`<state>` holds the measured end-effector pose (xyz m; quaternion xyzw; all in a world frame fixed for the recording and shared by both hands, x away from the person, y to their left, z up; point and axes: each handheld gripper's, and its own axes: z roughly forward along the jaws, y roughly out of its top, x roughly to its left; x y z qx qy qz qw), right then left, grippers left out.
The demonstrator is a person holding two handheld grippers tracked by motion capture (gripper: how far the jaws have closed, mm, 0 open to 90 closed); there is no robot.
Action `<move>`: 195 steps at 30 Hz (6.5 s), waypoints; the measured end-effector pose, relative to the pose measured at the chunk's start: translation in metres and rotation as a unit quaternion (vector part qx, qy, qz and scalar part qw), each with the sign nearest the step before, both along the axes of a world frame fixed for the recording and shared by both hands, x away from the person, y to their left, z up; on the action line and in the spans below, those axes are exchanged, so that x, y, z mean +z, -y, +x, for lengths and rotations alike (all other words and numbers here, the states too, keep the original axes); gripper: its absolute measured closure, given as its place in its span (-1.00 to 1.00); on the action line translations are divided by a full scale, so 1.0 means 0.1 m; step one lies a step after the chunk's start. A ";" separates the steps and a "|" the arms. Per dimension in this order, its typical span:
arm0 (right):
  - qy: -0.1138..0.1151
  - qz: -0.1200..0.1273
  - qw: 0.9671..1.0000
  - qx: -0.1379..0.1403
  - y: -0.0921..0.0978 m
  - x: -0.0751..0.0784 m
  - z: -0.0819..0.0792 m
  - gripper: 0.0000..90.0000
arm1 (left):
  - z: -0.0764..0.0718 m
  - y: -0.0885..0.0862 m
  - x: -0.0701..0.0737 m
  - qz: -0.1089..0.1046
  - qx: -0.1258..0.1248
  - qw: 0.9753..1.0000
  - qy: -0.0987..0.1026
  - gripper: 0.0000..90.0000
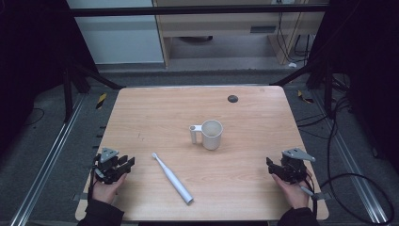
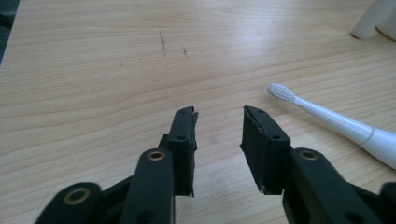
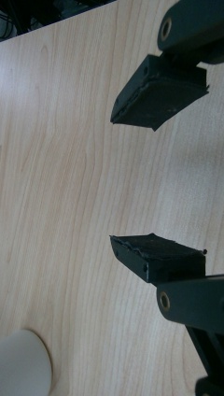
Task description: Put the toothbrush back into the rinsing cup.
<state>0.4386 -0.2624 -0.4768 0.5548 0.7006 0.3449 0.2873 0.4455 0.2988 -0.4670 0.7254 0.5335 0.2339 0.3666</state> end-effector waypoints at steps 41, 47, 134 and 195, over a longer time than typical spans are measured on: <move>-0.010 -0.014 0.999 0.040 -0.19 -0.03 -0.05 -0.16 | -0.05 0.63 -0.06 0.004 -0.110 0.993 -0.043 0.98; -0.012 -0.015 0.999 0.042 -0.20 -0.03 -0.04 -0.16 | 0.00 0.73 -0.10 0.014 -0.117 0.992 -0.050 0.98; -0.023 -0.017 0.999 0.040 -0.16 -0.07 -0.06 -0.18 | -0.12 1.20 0.03 -0.001 -0.198 0.979 -0.039 0.98; -0.034 -0.018 0.998 0.041 -0.16 -0.09 -0.07 -0.19 | -0.52 1.16 -0.12 0.017 -0.251 0.963 -0.098 0.97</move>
